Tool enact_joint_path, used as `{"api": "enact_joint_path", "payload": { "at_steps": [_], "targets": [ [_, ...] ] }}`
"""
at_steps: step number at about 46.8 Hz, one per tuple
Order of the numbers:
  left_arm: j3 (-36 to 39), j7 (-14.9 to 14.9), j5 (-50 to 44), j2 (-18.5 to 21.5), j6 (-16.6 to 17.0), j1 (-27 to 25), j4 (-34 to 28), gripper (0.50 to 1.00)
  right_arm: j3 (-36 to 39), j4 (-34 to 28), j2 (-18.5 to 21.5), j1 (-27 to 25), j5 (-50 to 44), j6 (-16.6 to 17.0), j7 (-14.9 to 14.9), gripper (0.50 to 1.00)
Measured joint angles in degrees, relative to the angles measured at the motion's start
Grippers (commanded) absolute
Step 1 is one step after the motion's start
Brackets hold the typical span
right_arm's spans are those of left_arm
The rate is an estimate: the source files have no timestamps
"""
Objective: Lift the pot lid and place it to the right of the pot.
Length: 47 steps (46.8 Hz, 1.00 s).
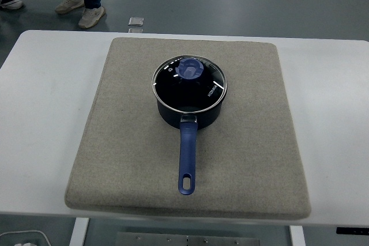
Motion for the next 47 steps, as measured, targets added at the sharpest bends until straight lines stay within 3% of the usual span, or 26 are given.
{"api": "enact_joint_path", "payload": {
  "at_steps": [28,39,47],
  "targets": [
    [0.0,0.0,-0.01,0.0,0.0,0.0,0.0,1.0,0.13,6.32,-3.29,5.29,-17.31,16.66,7.29,0.938],
    [-0.01,0.0,-0.01,0.0,0.0,0.0,0.0,1.0,0.93,11.3,-4.71,5.63,-23.34,19.39,8.18,0.938],
    [-0.01,0.0,-0.01,0.0,0.0,0.0,0.0,1.0,1.11,15.75,-6.11,5.66,-27.15,20.93,10.77,0.938]
  ]
}}
